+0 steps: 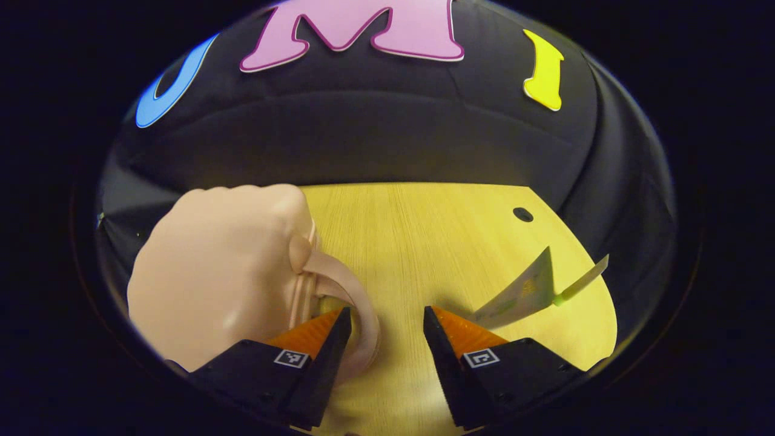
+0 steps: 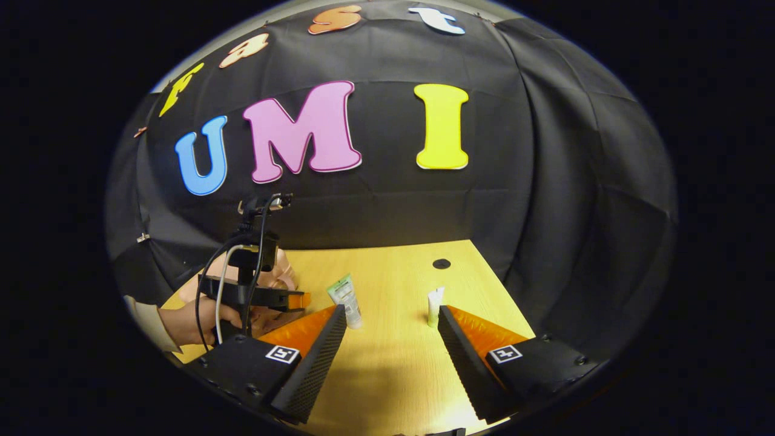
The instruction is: First open the suitcase, pack the skin care products into it, and then close the suitcase.
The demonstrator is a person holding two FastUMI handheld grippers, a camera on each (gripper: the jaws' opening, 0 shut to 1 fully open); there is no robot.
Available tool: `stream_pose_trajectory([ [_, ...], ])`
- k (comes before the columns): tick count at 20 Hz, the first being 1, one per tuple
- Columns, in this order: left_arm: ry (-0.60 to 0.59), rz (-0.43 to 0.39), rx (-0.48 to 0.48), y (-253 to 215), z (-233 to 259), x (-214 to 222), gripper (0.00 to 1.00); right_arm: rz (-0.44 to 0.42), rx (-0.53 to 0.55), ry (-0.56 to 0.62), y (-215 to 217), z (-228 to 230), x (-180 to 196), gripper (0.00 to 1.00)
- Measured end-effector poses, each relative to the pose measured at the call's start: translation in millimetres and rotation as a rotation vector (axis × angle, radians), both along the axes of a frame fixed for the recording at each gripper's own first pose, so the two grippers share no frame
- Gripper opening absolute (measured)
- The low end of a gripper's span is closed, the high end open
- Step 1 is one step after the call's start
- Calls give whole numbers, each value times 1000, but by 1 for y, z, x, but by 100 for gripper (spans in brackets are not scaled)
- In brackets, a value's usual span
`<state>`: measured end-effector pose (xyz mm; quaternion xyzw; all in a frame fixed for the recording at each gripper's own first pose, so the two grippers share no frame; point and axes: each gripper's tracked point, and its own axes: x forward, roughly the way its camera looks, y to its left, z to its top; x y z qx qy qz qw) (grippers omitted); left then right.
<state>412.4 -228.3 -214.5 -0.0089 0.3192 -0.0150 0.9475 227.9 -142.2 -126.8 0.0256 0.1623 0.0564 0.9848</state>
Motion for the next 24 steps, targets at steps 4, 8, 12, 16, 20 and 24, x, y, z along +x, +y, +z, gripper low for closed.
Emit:
stream_pose_trajectory([
  [4, 34, 54, 57, 18, -15, 9, 43, -4, 2, 19, -1, -8, 5, 98],
  [8, 34, 3, -38, 10, 4, 8, 14, 11, 3, 19, 3, -9, 8, 98],
  [12, 20, -20, -146, 23, 70, -2, 13, 30, 27, 13, 12, -6, 9, 98],
  [16, -79, -42, -157, 79, 167, -14, 13, 47, 19, -4, 36, 2, 12, 98],
  [20, -159, 3, -135, 197, 237, -27, 13, 39, -13, -21, 54, 7, 11, 98],
  [24, -200, 127, -14, 358, 252, -37, 12, 27, -45, -9, 75, 1, 9, 98],
])
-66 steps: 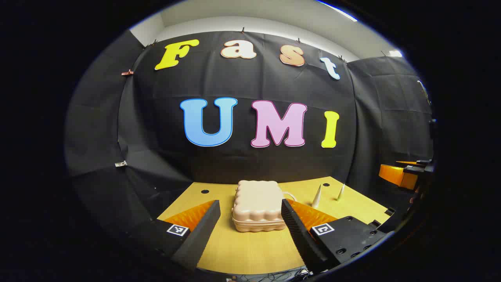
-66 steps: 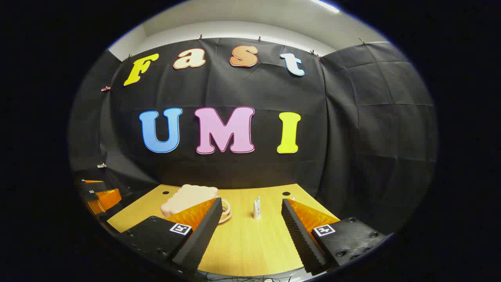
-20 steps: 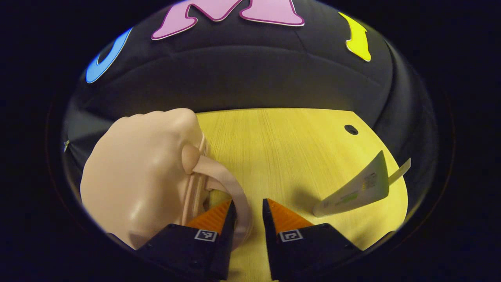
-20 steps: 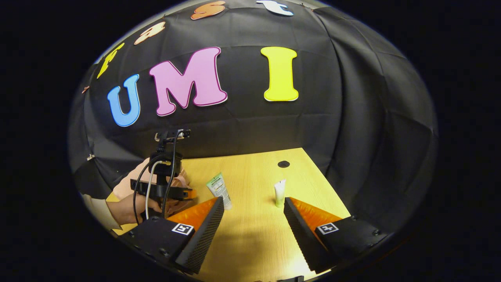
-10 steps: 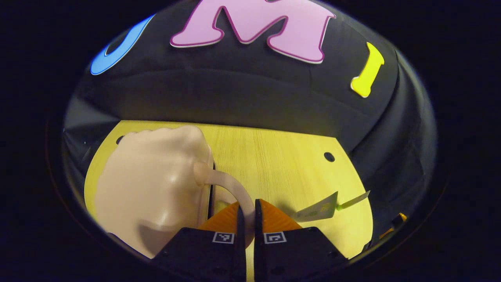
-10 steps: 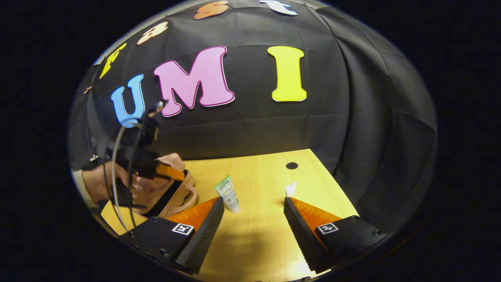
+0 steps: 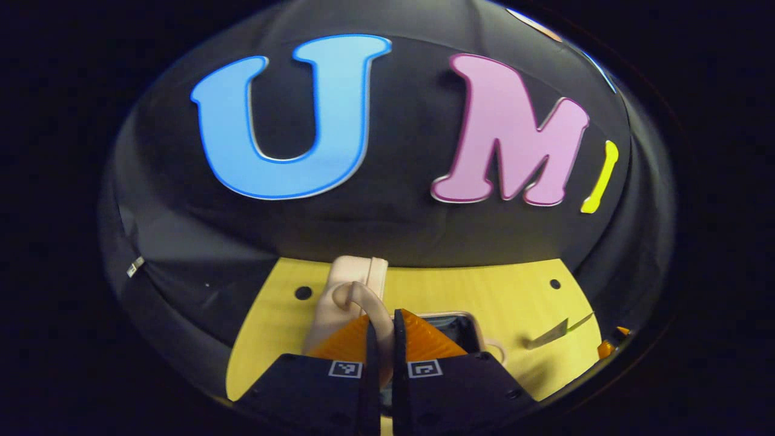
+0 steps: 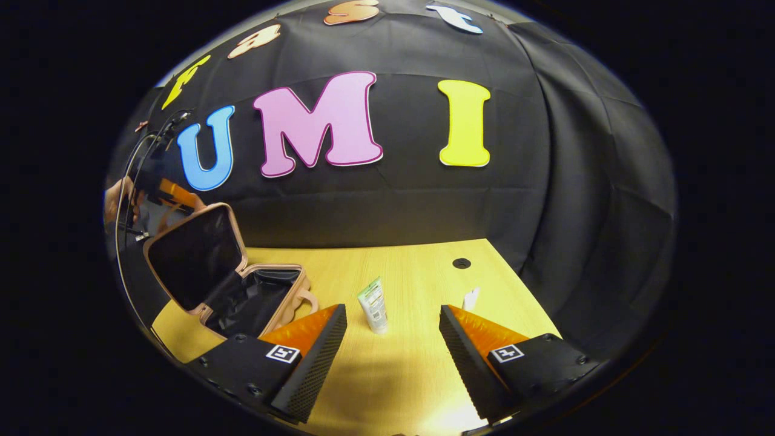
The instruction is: First open the suitcase, pack the skin care products into it, and then close the suitcase.
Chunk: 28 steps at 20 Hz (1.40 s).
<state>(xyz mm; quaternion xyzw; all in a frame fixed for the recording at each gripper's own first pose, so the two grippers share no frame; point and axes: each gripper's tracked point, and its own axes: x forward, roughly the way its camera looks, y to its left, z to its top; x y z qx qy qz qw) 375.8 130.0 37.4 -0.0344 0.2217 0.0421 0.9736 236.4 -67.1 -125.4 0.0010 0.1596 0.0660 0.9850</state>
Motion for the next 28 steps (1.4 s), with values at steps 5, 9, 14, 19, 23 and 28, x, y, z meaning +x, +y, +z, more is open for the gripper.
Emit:
stream_pose_trajectory([
  [5, -20, 107, -10, 152, -45, 6, 11, -22, -61, -1, 26, -7, 1, 98],
  [9, 50, 134, -94, 222, -137, 29, 11, -51, -58, 25, 40, -28, 2, 98],
  [14, 160, 169, -202, 254, -233, 45, 11, -98, -5, 62, 43, -58, -6, 98],
  [19, 206, 252, -88, 265, -258, 42, 22, -116, -25, 30, 37, -59, -7, 98],
  [23, 63, 282, 7, 256, -202, 29, 74, -132, -9, -12, 21, -41, -6, 98],
  [28, -216, 230, 151, 162, -60, -30, 96, -168, 21, -32, -11, -19, 1, 97],
])
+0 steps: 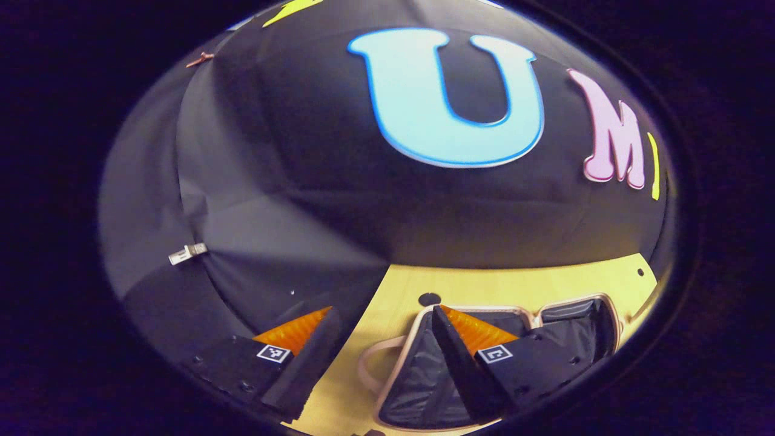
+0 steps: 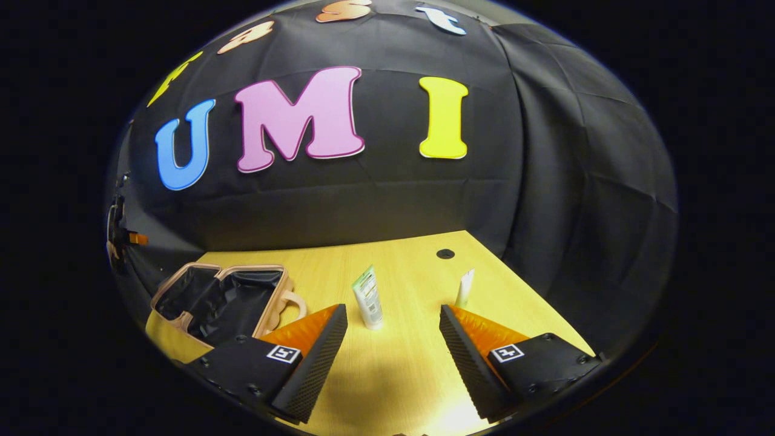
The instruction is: First open the suitcase, pack the skin care products into it, and then close the suitcase.
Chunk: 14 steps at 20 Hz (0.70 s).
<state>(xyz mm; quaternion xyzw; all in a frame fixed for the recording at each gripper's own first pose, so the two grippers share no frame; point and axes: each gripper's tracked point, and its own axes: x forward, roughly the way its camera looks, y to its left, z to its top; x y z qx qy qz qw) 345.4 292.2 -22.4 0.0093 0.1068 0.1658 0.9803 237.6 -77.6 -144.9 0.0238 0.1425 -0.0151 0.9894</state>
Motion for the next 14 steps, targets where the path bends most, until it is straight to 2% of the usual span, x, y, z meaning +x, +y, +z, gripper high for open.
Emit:
stream_pose_trajectory([
  [2, -76, -61, 4, -98, 37, -28, 96, 1, -5, -4, -15, 8, 4, 98],
  [5, -144, -107, -18, -193, 58, -55, 96, -1, -10, -11, -36, 17, 9, 97],
  [7, -170, -145, -73, -260, 60, -64, 97, -4, 4, -7, -49, 18, 10, 98],
  [11, -197, -287, -99, -391, 21, -64, 97, 14, 4, -2, -78, 14, 21, 98],
  [14, -158, -474, -145, -478, -45, -57, 98, 5, -10, 13, -97, -4, 38, 98],
])
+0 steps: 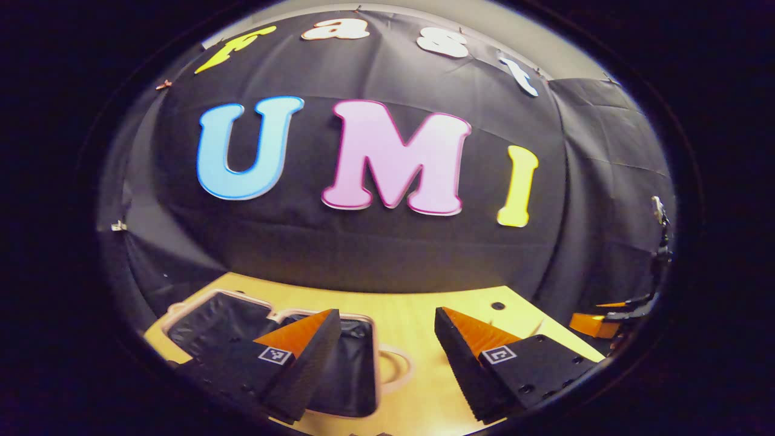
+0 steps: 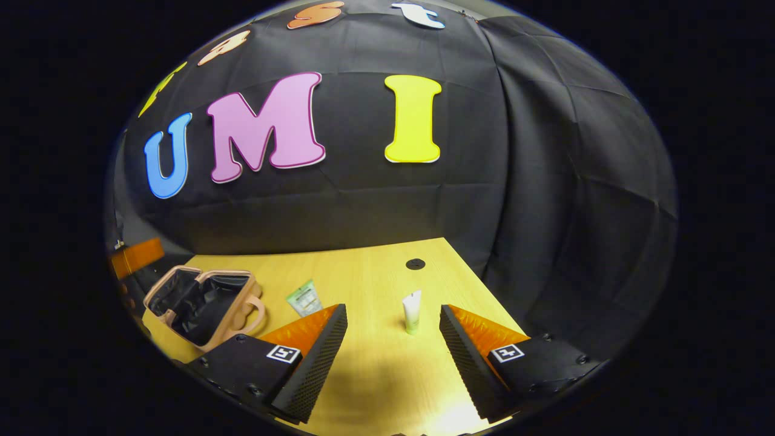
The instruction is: First open the suitcase, pack the skin care products into it, and then close the suitcase.
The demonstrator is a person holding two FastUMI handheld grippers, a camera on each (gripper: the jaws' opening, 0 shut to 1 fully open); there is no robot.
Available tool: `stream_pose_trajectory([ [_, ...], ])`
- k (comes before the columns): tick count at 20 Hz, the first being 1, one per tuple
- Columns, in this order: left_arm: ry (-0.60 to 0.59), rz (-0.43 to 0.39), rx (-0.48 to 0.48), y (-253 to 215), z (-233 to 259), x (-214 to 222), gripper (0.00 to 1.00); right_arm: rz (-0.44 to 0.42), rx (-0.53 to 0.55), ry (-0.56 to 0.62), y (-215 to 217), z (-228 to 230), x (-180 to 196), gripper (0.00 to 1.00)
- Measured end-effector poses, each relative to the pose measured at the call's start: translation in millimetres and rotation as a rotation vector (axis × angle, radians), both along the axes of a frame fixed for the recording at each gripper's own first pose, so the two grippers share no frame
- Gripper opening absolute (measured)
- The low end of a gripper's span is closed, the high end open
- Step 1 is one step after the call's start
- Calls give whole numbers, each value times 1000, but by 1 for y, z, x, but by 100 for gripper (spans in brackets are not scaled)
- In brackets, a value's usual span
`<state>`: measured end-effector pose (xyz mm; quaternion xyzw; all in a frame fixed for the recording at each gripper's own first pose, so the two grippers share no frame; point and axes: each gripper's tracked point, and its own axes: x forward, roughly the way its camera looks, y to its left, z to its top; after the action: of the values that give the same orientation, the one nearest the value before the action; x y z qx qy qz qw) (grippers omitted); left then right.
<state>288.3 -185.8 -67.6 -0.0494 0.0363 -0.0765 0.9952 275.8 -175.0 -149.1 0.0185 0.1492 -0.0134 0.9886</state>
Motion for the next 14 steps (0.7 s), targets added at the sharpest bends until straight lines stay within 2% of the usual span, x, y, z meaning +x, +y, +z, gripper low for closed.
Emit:
stream_pose_trajectory([
  [4, 123, -120, 46, -72, -82, 24, 98, -16, 3, 3, -17, -24, 28, 98],
  [6, 146, -174, 71, -99, -101, 37, 96, -18, 14, 15, -22, -39, 38, 98],
  [8, 161, -220, 97, -130, -122, 65, 98, -16, 17, 34, -24, -57, 49, 98],
  [12, 188, -252, 134, -165, -151, 112, 98, -20, 47, 60, -32, -85, 71, 98],
  [14, 203, -227, 174, -177, -162, 136, 98, -28, 88, 78, -36, -98, 85, 98],
])
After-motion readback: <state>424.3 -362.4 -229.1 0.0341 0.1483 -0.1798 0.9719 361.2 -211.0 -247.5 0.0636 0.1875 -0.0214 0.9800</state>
